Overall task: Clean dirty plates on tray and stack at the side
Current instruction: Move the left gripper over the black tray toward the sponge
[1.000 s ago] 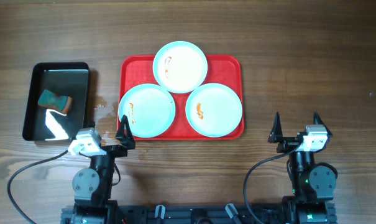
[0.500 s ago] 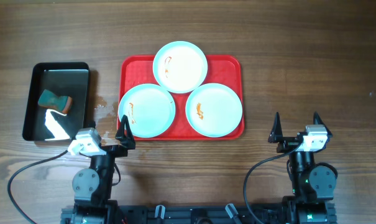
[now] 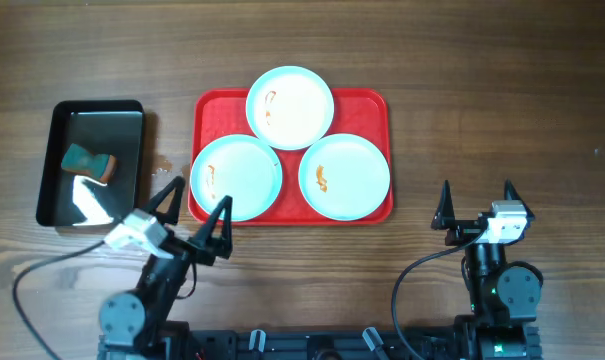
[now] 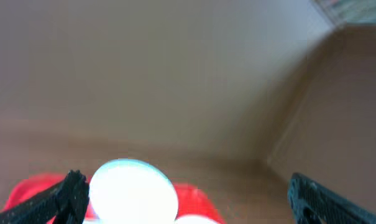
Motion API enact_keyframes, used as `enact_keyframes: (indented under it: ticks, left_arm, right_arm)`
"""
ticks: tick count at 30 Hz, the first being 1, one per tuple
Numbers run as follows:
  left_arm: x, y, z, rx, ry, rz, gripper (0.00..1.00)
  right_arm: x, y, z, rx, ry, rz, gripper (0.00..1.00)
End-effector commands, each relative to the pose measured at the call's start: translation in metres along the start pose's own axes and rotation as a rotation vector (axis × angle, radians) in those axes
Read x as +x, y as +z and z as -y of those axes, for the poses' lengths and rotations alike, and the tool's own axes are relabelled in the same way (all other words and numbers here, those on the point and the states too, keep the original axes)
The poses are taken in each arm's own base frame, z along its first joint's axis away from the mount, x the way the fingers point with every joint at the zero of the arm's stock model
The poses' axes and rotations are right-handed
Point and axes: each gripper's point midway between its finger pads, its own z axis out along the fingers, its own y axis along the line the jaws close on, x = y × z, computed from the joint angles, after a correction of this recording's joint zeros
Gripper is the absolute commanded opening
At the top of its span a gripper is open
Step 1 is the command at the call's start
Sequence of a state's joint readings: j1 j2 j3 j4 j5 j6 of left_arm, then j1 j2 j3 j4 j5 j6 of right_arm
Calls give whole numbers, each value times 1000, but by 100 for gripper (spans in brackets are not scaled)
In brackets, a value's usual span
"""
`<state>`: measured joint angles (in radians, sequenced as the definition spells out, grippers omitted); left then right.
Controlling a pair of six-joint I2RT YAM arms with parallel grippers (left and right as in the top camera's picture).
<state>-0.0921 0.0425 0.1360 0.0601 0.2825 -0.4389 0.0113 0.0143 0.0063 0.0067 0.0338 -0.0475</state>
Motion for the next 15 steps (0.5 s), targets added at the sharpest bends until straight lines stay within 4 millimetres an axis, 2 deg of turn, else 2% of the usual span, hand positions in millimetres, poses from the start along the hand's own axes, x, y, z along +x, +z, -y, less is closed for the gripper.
enact_keyframes:
  ticks: [1,8,12,15]
  left_arm:
    - [-37,1,-11,-208,78,-77,100]
    - [-44,31,-23,-413,75,-526,100]
    - [-52,55,-12,-399,6,-658,100]
    - [-53,73,-15,-399,-10,-689,100]
  right_arm:
    - [-2,-1,-1,-6,-5,12,100]
    - [-2,-1,-1,-6,-4,12,100]
    - [-2,-1,-1,-6,-5,12,100]
    - [-2,-1,-1,-6,-5,12,100]
